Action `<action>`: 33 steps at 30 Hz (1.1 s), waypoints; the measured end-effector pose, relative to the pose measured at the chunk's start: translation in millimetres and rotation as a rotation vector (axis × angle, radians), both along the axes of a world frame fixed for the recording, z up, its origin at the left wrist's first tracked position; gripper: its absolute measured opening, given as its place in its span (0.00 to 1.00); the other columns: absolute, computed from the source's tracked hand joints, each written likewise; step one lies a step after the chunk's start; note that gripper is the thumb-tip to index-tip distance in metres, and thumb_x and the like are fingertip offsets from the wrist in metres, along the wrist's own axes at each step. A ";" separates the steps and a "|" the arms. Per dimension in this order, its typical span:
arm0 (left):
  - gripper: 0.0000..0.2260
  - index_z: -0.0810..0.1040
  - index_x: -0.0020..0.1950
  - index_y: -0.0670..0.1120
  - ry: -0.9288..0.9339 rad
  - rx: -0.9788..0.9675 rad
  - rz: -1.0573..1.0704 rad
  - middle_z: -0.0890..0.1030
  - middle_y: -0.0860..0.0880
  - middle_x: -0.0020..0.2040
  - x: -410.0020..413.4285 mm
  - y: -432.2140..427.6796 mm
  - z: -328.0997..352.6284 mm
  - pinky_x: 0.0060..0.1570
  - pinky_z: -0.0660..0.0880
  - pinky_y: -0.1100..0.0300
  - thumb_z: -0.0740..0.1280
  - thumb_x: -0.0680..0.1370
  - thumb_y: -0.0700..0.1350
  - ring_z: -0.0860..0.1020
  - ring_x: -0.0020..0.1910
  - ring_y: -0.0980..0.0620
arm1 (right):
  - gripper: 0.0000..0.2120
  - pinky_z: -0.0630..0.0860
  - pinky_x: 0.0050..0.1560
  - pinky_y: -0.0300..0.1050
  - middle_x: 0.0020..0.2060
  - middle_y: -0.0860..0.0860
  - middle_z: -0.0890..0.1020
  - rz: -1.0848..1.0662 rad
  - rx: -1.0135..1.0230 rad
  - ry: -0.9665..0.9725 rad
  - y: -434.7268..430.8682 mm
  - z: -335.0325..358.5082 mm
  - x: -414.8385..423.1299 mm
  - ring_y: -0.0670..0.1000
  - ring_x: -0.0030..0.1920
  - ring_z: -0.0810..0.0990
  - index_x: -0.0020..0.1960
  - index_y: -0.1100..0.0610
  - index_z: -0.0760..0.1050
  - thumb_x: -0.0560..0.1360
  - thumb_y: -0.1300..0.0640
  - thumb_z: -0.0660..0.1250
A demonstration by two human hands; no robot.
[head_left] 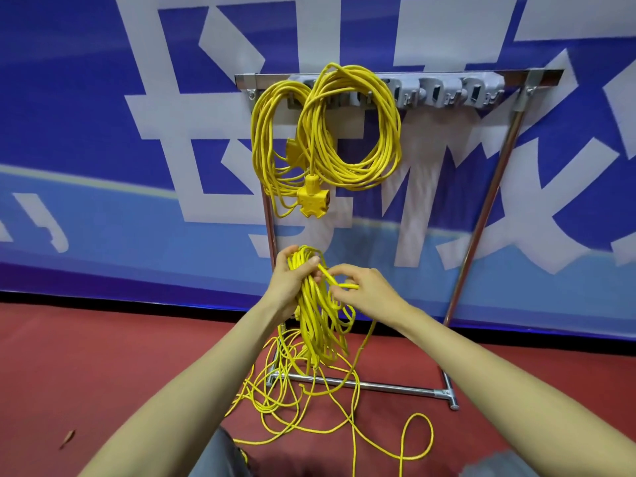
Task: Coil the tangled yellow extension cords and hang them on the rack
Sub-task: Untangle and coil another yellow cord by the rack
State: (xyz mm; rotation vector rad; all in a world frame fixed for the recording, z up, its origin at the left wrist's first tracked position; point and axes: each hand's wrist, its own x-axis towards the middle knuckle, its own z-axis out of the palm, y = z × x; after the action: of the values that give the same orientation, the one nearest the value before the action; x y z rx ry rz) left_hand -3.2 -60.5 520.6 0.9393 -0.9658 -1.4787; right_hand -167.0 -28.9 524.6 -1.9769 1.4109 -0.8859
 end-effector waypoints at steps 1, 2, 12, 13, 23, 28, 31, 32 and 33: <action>0.20 0.63 0.66 0.46 0.013 0.000 0.014 0.76 0.43 0.39 1.0 -1.1 0.1 0.30 0.78 0.61 0.66 0.78 0.36 0.77 0.28 0.54 | 0.10 0.78 0.48 0.47 0.32 0.45 0.83 -0.009 -0.016 -0.014 0.8 0.5 -2.9 0.42 0.36 0.82 0.51 0.37 0.76 0.71 0.48 0.67; 0.19 0.63 0.66 0.46 0.020 0.004 0.022 0.75 0.44 0.38 1.7 -1.5 1.2 0.29 0.77 0.62 0.66 0.78 0.36 0.76 0.27 0.55 | 0.11 0.77 0.49 0.47 0.33 0.46 0.84 -0.008 -0.034 -0.015 1.4 0.8 -5.4 0.41 0.37 0.82 0.52 0.35 0.76 0.73 0.48 0.67; 0.12 0.71 0.59 0.44 -0.158 0.030 -0.079 0.73 0.46 0.34 4.3 -4.7 -1.1 0.27 0.71 0.61 0.61 0.82 0.51 0.72 0.27 0.54 | 0.15 0.73 0.52 0.36 0.47 0.42 0.84 -0.083 -0.148 -0.183 -0.6 18.1 6.7 0.38 0.48 0.79 0.63 0.44 0.76 0.77 0.52 0.65; 0.16 0.74 0.57 0.43 -0.118 0.047 -0.106 0.75 0.46 0.33 5.0 -6.2 -0.7 0.29 0.72 0.60 0.59 0.82 0.56 0.73 0.28 0.53 | 0.14 0.74 0.53 0.40 0.45 0.41 0.83 -0.014 -0.152 -0.076 0.2 17.8 7.8 0.40 0.47 0.80 0.62 0.42 0.76 0.77 0.50 0.65; 0.18 0.69 0.68 0.44 -0.093 -0.008 -0.082 0.77 0.46 0.39 5.5 -12.1 13.2 0.31 0.76 0.62 0.66 0.79 0.39 0.78 0.31 0.54 | 0.16 0.71 0.45 0.47 0.25 0.39 0.72 0.156 -0.136 0.325 9.4 22.5 15.0 0.46 0.35 0.68 0.66 0.45 0.70 0.79 0.46 0.59; 0.16 0.66 0.67 0.44 0.090 -0.099 -0.011 0.74 0.47 0.35 15.5 -22.0 30.9 0.29 0.74 0.63 0.63 0.81 0.40 0.74 0.28 0.55 | 0.07 0.65 0.32 0.36 0.25 0.44 0.70 0.169 -0.037 -0.052 6.4 0.8 2.1 0.43 0.25 0.66 0.51 0.55 0.60 0.80 0.58 0.59; 0.17 0.66 0.70 0.42 0.139 -0.131 0.010 0.74 0.47 0.37 23.8 -33.2 47.0 0.30 0.74 0.64 0.62 0.81 0.40 0.74 0.29 0.55 | 0.04 0.61 0.26 0.34 0.26 0.49 0.63 0.208 0.211 -0.343 2.1 -9.2 -13.6 0.44 0.24 0.60 0.50 0.58 0.62 0.81 0.62 0.57; 0.18 0.65 0.70 0.42 0.173 -0.141 0.002 0.74 0.47 0.37 25.6 -37.2 52.4 0.30 0.74 0.64 0.62 0.82 0.41 0.74 0.29 0.55 | 0.03 0.61 0.25 0.34 0.25 0.49 0.63 0.210 0.282 -0.371 -0.2 -13.6 -19.3 0.44 0.23 0.59 0.48 0.58 0.63 0.82 0.61 0.56; 0.18 0.65 0.71 0.41 0.208 -0.155 -0.018 0.75 0.47 0.37 27.1 -40.7 58.2 0.30 0.74 0.64 0.61 0.82 0.41 0.75 0.30 0.55 | 0.06 0.61 0.25 0.34 0.24 0.49 0.64 0.209 0.325 -0.346 -2.3 -16.8 -23.5 0.44 0.23 0.60 0.47 0.57 0.66 0.82 0.60 0.55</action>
State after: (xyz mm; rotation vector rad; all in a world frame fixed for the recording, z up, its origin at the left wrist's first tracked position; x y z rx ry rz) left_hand 23.9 -101.2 578.9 0.6534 -0.9226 -1.4619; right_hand -190.5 -31.2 507.8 -1.6017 1.0536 -0.7990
